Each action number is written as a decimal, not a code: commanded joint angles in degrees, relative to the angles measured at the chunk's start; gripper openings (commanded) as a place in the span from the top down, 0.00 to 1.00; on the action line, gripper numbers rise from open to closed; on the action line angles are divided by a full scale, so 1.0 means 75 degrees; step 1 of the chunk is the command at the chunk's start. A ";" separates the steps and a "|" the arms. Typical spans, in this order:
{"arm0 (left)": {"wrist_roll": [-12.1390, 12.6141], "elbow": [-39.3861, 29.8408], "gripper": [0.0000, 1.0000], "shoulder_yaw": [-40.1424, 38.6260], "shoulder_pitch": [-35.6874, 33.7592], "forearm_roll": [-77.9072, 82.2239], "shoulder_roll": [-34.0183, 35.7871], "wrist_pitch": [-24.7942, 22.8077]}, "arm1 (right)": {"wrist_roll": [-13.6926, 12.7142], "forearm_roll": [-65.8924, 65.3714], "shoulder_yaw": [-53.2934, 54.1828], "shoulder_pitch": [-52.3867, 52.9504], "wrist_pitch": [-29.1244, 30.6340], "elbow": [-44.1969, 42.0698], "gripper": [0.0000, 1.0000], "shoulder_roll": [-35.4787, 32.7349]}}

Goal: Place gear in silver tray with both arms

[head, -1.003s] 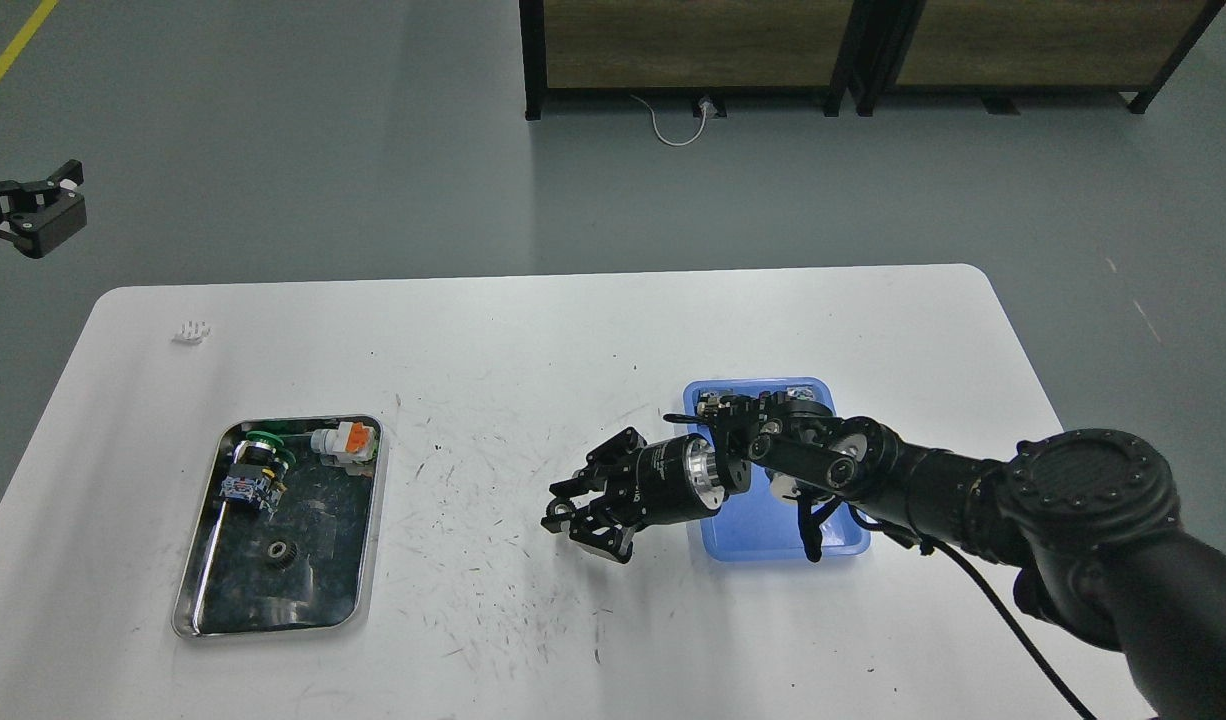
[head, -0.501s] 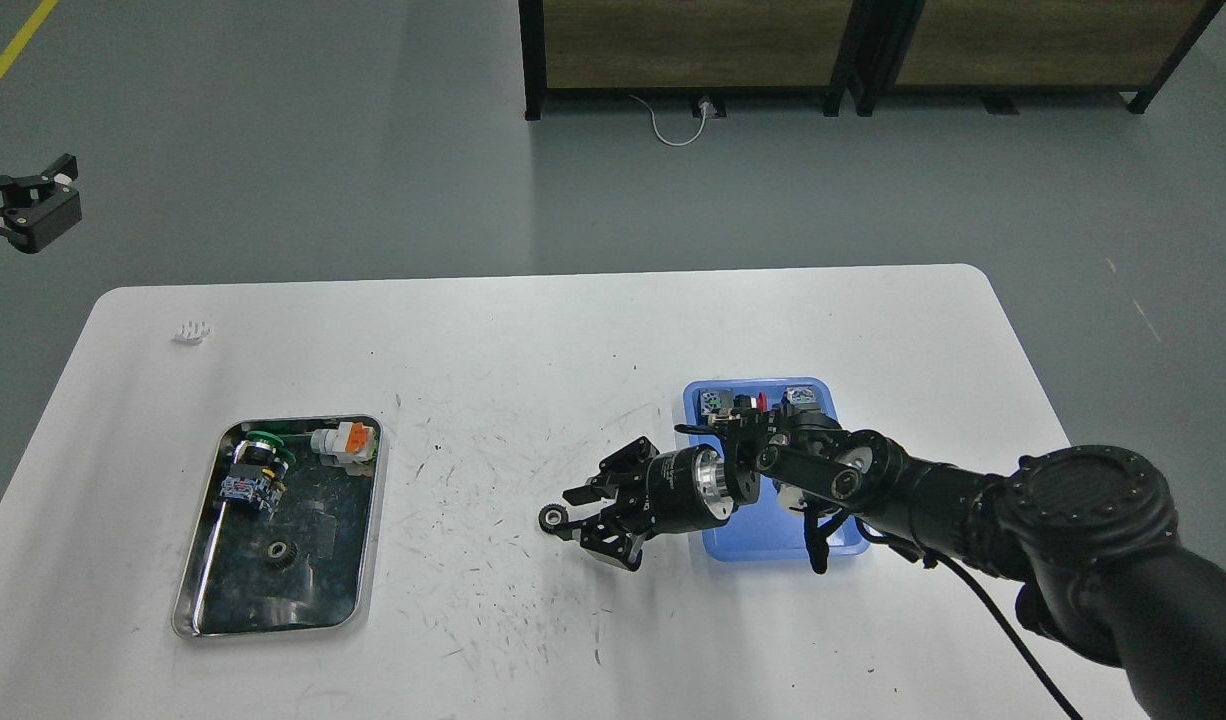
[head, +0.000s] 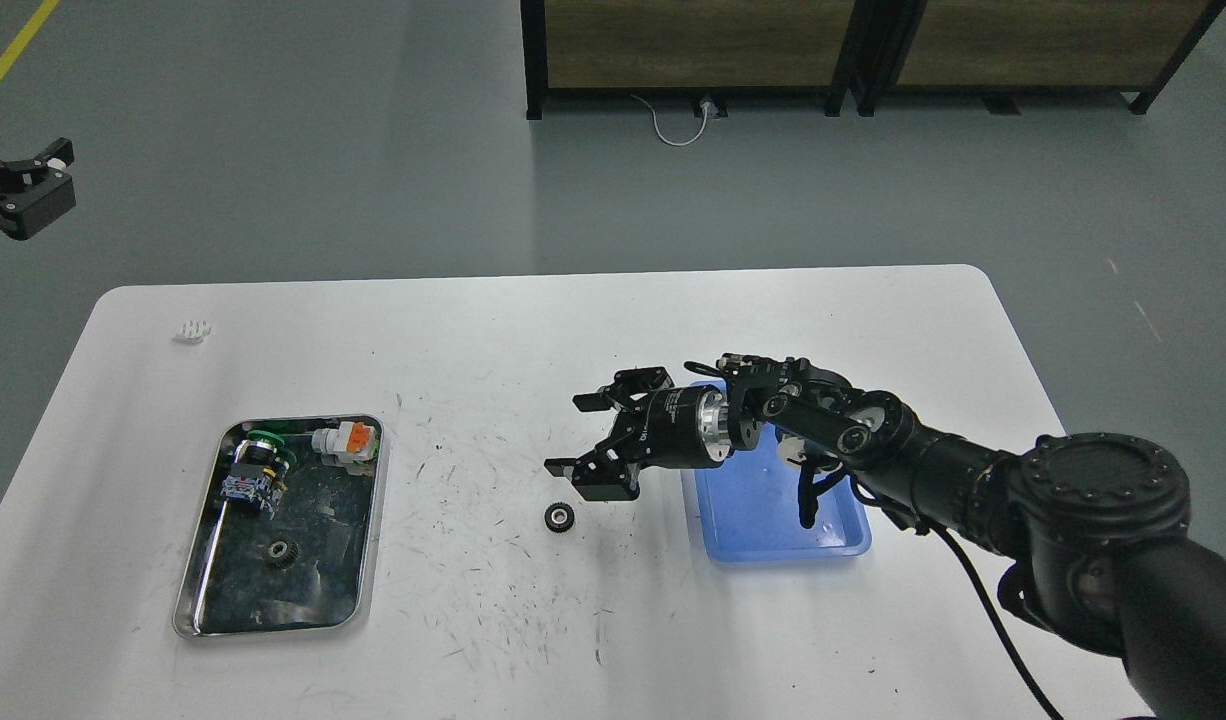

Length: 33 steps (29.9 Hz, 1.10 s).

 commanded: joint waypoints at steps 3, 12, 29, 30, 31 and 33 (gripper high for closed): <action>0.0028 -0.0107 0.02 0.0058 -0.0325 0.0011 -0.0115 -0.0178 | 0.0014 -0.0002 0.1439 0.0152 0.0000 -0.0155 0.00 -0.0291; 0.0005 -0.0587 0.02 0.0164 -0.0385 0.0082 -0.0279 -0.0167 | 0.0038 0.0080 0.3761 0.0773 -0.0182 -0.0155 0.00 -0.2073; -0.0159 -0.3118 0.02 0.0223 0.0915 0.1475 -0.1146 -0.0214 | 0.0014 0.0126 0.4993 0.1207 -0.0640 -0.0284 0.00 -0.3691; -0.0194 -0.3142 0.02 0.0223 0.1044 0.1615 -0.1274 -0.0214 | 0.0014 0.0138 0.4993 0.1230 -0.0640 -0.0284 0.00 -0.3761; -0.0217 -0.3154 0.02 0.0223 0.1150 0.1768 -0.1391 -0.0225 | 0.0014 0.0138 0.4993 0.1242 -0.0640 -0.0284 0.00 -0.3808; -0.0322 -0.3154 0.02 0.0223 0.1372 0.2037 -0.1696 -0.0225 | 0.0003 0.0185 0.4993 0.1254 -0.0640 -0.0260 0.00 -0.3914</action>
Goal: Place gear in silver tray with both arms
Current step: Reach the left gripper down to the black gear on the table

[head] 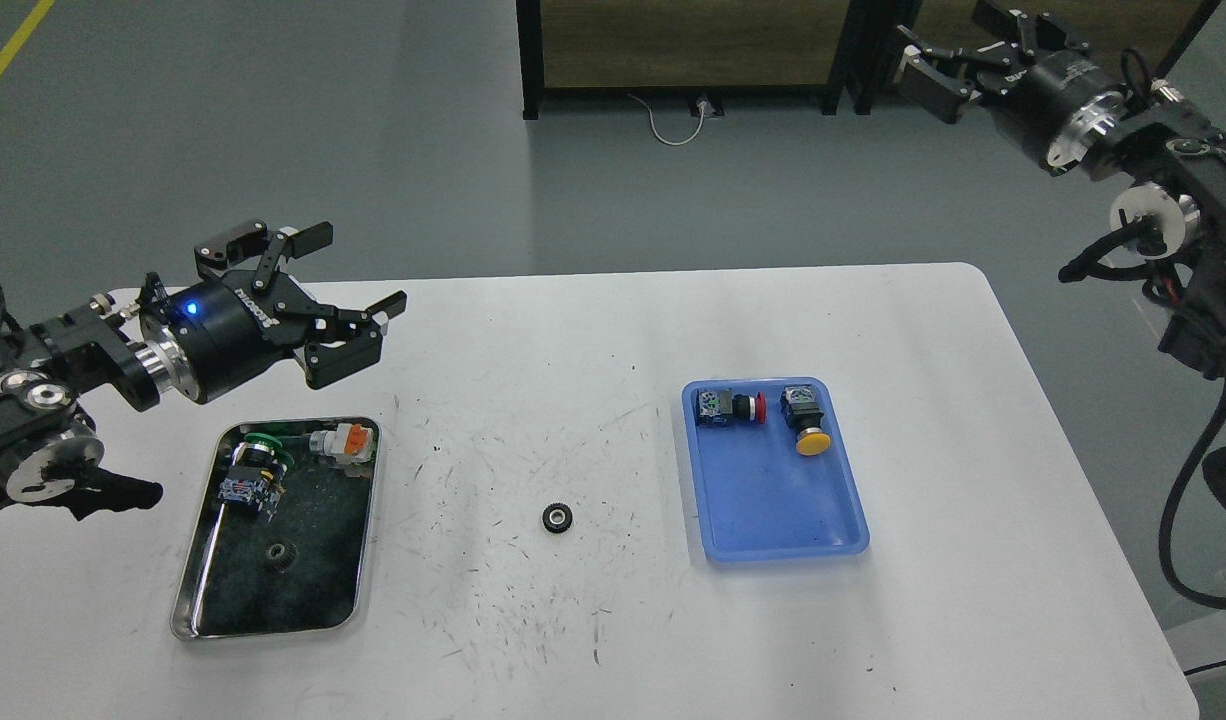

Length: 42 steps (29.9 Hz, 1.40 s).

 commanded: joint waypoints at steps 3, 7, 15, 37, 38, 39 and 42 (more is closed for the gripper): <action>-0.0266 -0.0011 0.02 -0.0015 0.0558 0.0657 -0.0808 0.0065 | -0.0024 0.0093 -0.0012 0.0031 0.0012 0.0035 0.00 -0.0246; -0.0289 0.0070 0.02 -0.0015 0.0886 0.1067 -0.1476 0.0451 | -0.0035 0.0094 -0.0024 0.0055 0.0012 0.0023 0.00 -0.0317; -0.0301 0.1031 0.02 -0.0015 0.1542 0.1900 -0.2695 0.0686 | -0.0047 0.0094 -0.0024 0.0078 0.0012 0.0000 0.00 -0.0375; -0.0875 0.4159 0.01 0.0360 0.2258 0.1888 -0.5356 0.0769 | -0.0059 0.0094 -0.0106 0.0125 0.0001 0.0000 0.00 -0.0505; -0.0910 0.4253 0.01 0.0384 0.2258 0.1888 -0.5414 0.0769 | -0.0059 0.0094 -0.0106 0.0125 0.0001 0.0000 0.00 -0.0505; -0.0957 0.4370 0.01 0.0407 0.2258 0.1888 -0.5450 0.0769 | -0.0059 0.0094 -0.0106 0.0125 0.0001 0.0000 0.00 -0.0505; -0.1074 0.4687 0.01 0.0466 0.2246 0.1841 -0.5579 0.0745 | -0.0059 0.0082 -0.0117 0.0137 0.0001 -0.0012 0.00 -0.0493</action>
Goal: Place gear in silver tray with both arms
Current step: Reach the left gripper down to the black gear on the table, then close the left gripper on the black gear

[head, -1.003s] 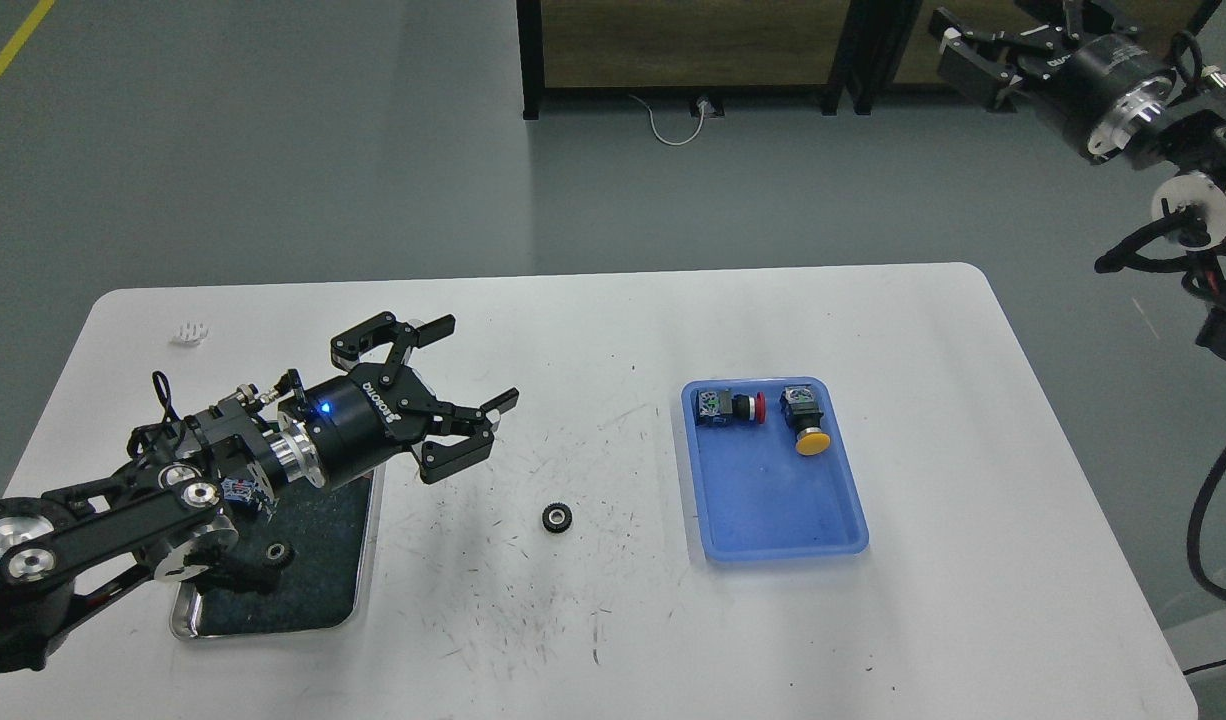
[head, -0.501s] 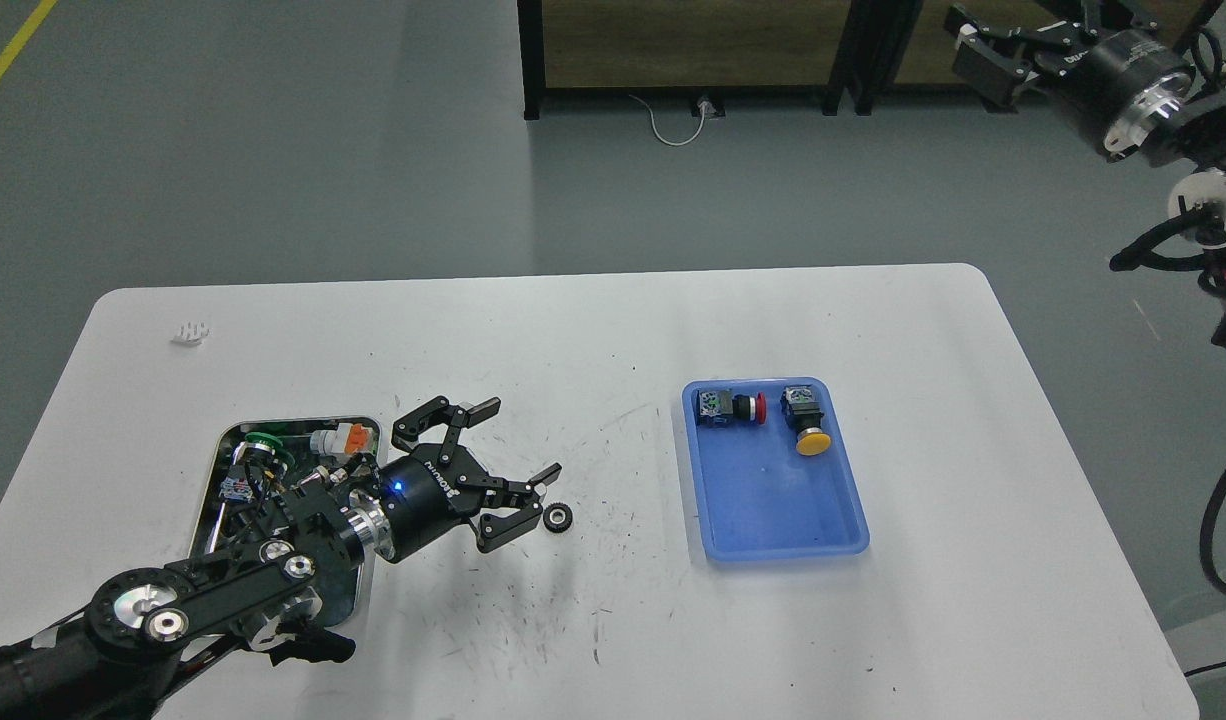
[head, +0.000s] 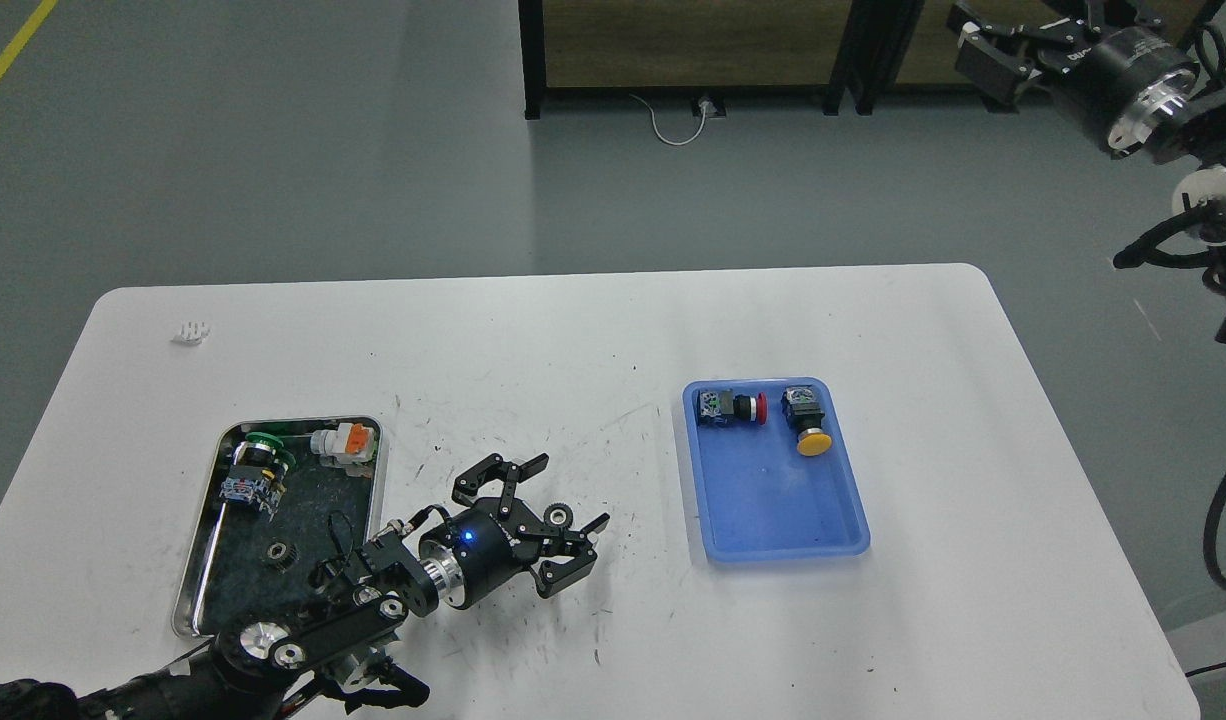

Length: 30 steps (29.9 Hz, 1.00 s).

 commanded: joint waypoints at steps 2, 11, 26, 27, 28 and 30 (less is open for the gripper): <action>-0.0201 0.0429 0.01 0.0044 0.0000 -0.0028 -0.0147 -0.0036 | 0.0001 -0.0010 -0.0024 0.0012 0.0001 -0.0011 0.00 0.0010; -0.0506 0.0934 0.01 0.0255 0.0012 -0.0192 -0.0252 -0.0059 | 0.0001 -0.0022 -0.0024 0.0001 -0.0034 -0.0070 0.00 0.0069; -0.0659 0.1063 0.11 0.0559 0.0059 -0.0192 -0.0252 -0.0024 | 0.0001 -0.0081 -0.0047 0.0012 -0.0058 -0.0082 0.00 0.0104; -0.0682 0.1063 0.11 0.0571 0.0059 -0.0192 -0.0252 -0.0024 | 0.0001 -0.0092 -0.0059 0.0012 -0.0058 -0.0082 0.00 0.0104; -0.0682 0.1063 0.12 0.0571 0.0059 -0.0192 -0.0252 -0.0024 | -0.0011 -0.0092 -0.0059 0.0012 -0.0058 -0.0082 0.00 0.0104; -0.0682 0.1063 0.14 0.0571 0.0059 -0.0192 -0.0252 -0.0024 | 0.0001 -0.0092 -0.0059 0.0024 -0.0058 -0.0082 0.00 0.0104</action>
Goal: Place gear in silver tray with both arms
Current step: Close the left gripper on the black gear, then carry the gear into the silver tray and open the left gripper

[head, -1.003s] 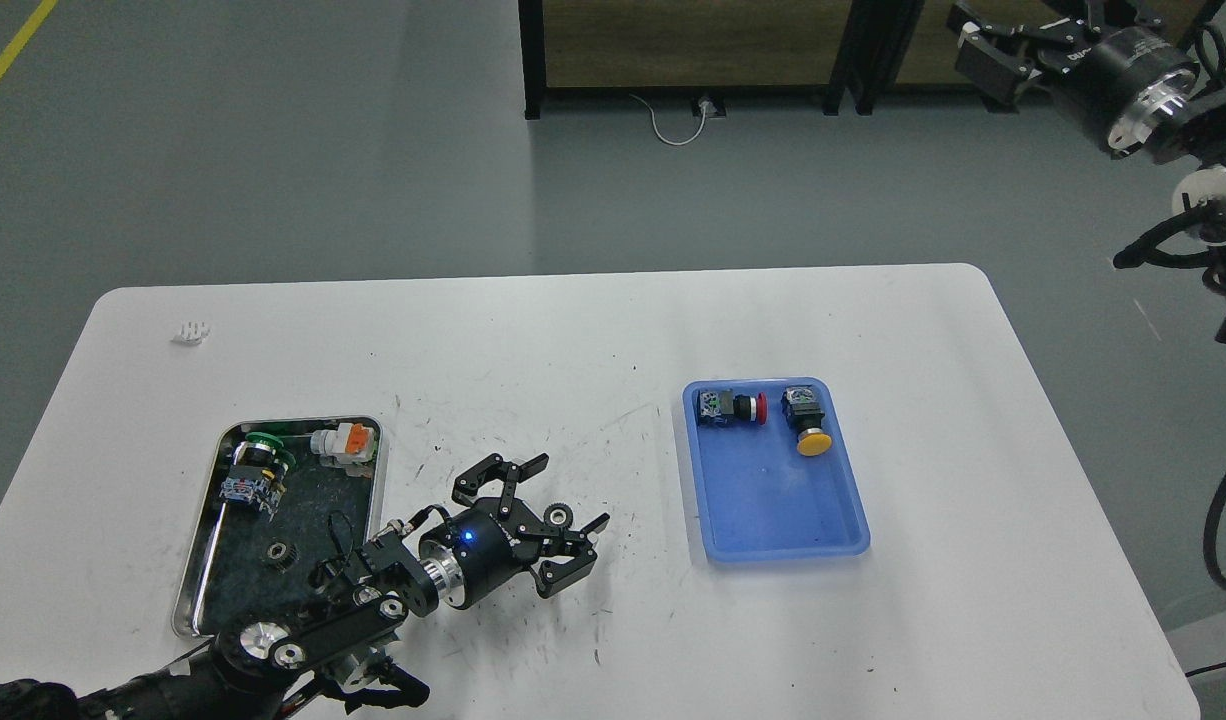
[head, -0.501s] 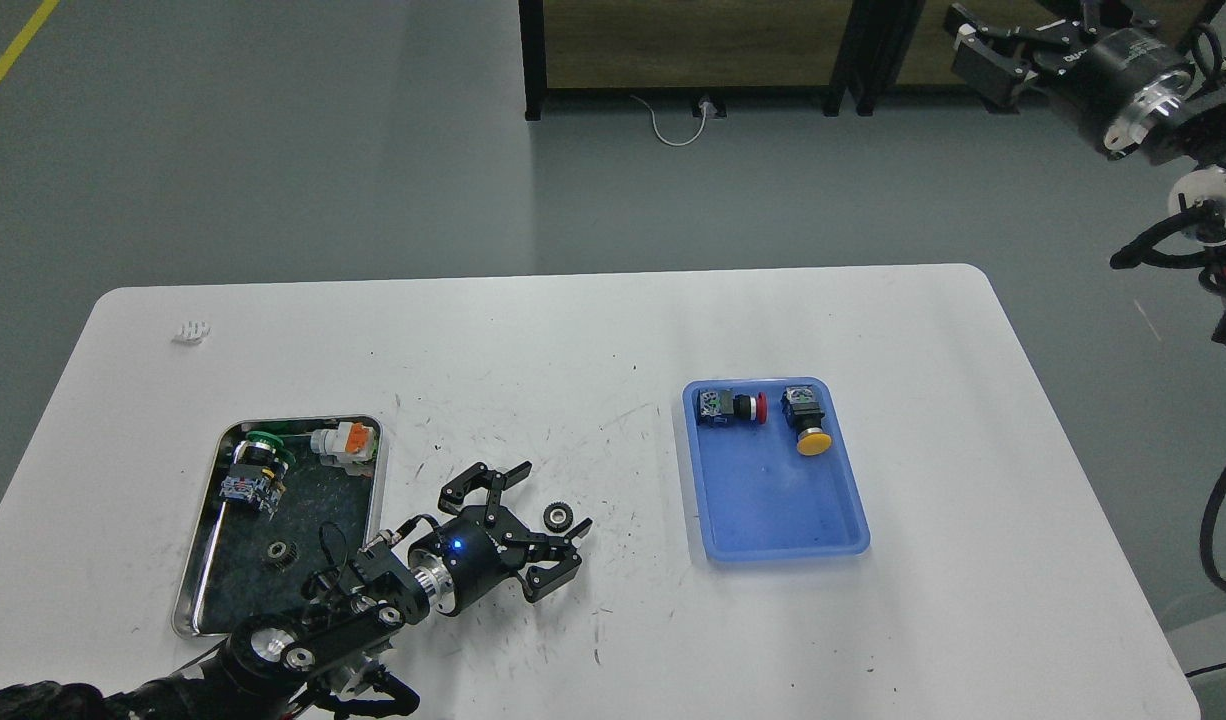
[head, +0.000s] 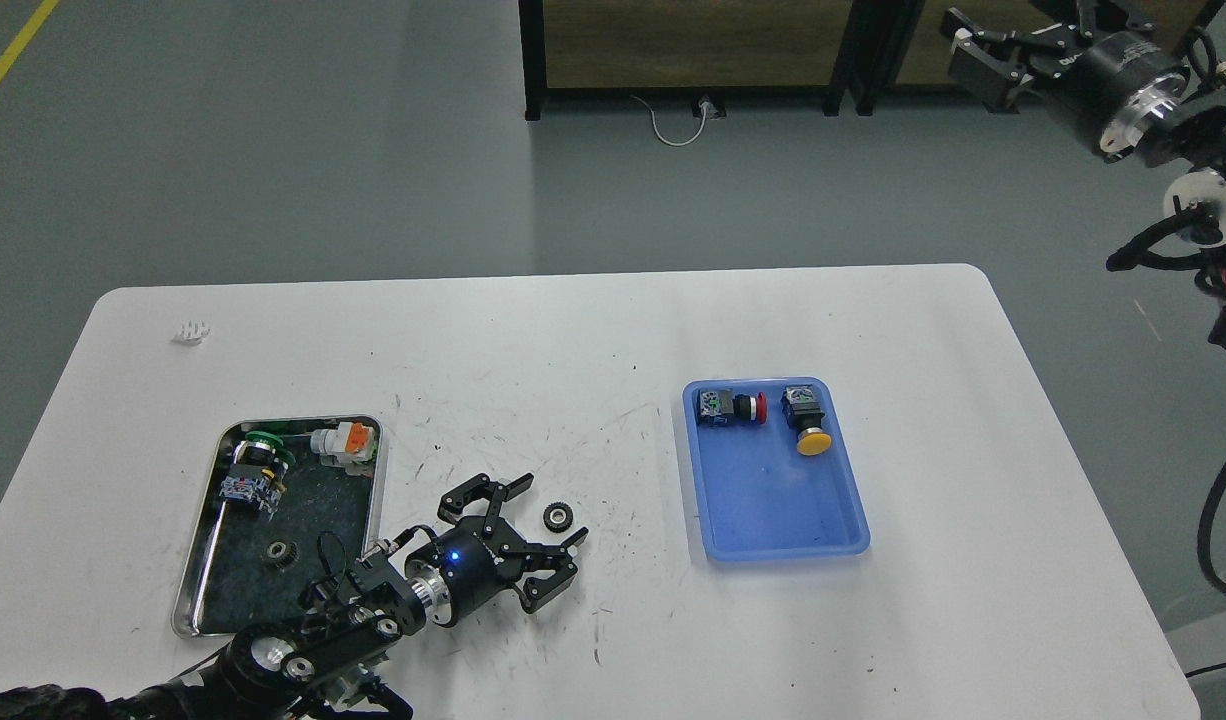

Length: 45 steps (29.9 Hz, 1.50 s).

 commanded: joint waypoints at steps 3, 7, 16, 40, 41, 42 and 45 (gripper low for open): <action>0.0038 0.0000 0.18 0.0026 0.0000 0.0000 0.0000 0.0000 | -0.0012 -0.0004 -0.0015 0.0018 0.0000 0.0000 0.00 0.0000; 0.0073 0.0000 0.21 0.0015 -0.0011 0.0000 0.0000 0.0000 | -0.0012 -0.0015 -0.0015 0.0018 0.0000 0.0000 0.00 0.0000; 0.0143 0.0012 0.34 0.0026 -0.0035 0.0000 0.0000 -0.0012 | -0.0012 -0.0039 -0.0027 0.0018 0.0000 0.0000 0.00 0.0000; 0.0459 -0.1252 0.82 0.0026 -0.0678 -0.0514 0.1064 -0.0035 | 0.0000 -0.0050 -0.0156 0.0018 0.0000 -0.0023 0.00 -0.0058; 0.0494 -0.1381 0.82 0.0026 -0.0749 -0.0654 0.1299 -0.0058 | 0.0000 -0.0050 -0.0156 0.0018 0.0000 -0.0023 0.00 -0.0058; 0.0530 -0.1534 0.82 0.0026 -0.0831 -0.0772 0.1580 -0.0070 | 0.0000 -0.0050 -0.0156 0.0018 0.0000 -0.0023 0.00 -0.0058; 0.0530 -0.1944 0.81 0.0062 -0.0961 -0.0832 0.2365 -0.0117 | 0.0000 -0.0050 -0.0156 0.0018 0.0000 -0.0023 0.00 -0.0047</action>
